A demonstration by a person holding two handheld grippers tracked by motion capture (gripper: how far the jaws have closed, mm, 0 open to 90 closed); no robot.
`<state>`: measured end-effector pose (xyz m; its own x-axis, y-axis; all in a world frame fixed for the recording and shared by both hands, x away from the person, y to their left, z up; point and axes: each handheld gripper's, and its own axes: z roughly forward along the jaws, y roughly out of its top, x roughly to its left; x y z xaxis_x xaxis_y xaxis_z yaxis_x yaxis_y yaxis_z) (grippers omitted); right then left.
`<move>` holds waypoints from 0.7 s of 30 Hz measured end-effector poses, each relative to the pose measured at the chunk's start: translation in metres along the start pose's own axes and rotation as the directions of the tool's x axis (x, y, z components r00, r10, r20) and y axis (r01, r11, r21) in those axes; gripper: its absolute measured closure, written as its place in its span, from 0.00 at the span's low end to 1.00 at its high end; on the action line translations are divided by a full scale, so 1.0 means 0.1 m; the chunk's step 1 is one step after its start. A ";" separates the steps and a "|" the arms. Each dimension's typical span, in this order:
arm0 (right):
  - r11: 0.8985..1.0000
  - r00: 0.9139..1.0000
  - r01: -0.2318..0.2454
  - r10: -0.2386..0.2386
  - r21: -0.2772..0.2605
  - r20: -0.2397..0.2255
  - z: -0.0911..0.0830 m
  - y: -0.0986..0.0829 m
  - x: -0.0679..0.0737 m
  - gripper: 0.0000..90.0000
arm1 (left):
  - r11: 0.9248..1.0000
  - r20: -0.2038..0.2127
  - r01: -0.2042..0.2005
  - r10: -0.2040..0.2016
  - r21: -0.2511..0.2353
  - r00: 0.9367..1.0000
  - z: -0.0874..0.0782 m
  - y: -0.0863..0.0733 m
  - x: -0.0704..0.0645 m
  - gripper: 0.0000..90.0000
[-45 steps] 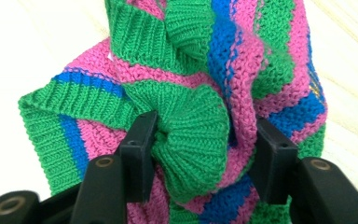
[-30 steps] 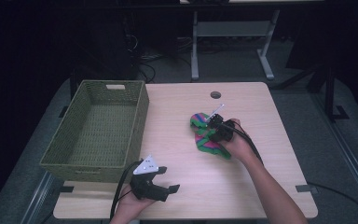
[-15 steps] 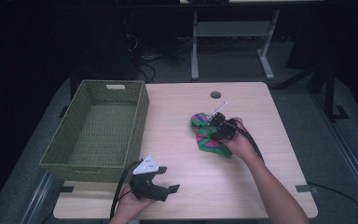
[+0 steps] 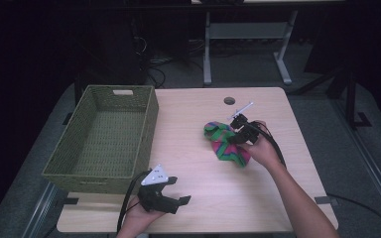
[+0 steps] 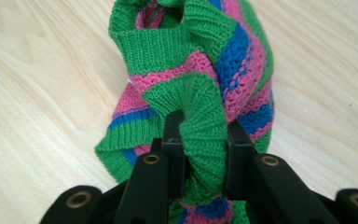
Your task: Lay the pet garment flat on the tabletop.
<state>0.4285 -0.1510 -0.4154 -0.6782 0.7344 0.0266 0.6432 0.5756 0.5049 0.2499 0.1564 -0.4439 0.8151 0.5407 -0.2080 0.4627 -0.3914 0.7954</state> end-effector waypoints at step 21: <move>0.994 0.997 0.011 -0.018 -0.109 -0.070 -0.51 -0.07 0.10 0.83 | 1.000 0.002 0.007 -0.007 -0.005 1.000 0.01 0.01 -0.01 0.19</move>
<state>0.3996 -0.1662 -0.3741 -0.7132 0.6966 0.0779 0.5933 0.5408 0.5963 0.2496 0.1551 -0.4436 0.8126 0.5420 -0.2144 0.4663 -0.3838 0.7970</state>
